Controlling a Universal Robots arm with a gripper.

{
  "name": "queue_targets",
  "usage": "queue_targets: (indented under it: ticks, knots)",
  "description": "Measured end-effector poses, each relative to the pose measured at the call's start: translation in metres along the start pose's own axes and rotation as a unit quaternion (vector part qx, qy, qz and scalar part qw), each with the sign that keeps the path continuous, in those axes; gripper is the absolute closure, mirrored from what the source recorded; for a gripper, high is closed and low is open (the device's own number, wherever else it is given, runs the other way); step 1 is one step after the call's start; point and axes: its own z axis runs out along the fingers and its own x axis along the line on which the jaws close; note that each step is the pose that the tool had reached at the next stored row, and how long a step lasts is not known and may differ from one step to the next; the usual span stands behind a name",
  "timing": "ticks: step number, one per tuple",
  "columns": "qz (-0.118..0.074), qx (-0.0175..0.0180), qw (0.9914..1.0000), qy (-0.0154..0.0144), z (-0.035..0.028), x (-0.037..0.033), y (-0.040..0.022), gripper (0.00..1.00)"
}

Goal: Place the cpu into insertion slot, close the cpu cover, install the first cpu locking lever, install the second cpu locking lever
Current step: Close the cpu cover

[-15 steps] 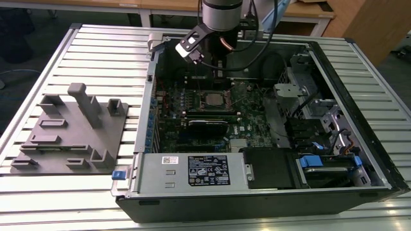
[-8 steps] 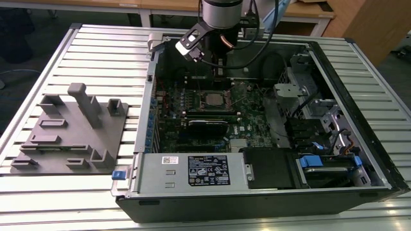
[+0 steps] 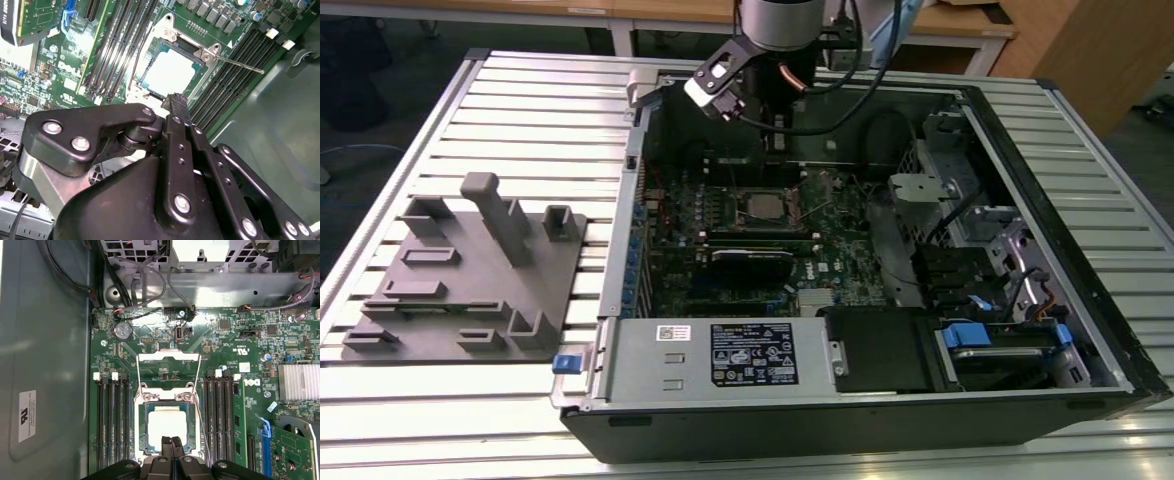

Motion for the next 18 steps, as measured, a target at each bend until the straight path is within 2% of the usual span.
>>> queue_targets:
  ticks: [4,14,18]
  knots:
    - [0.0,0.0,1.0,0.0,0.0,0.0,0.0011,0.9]
    - [0.0,0.0,1.0,0.0,0.0009,0.0005,0.0135,0.9]
    - [0.0,0.0,1.0,-0.0001,0.001,0.0005,0.015,0.9]
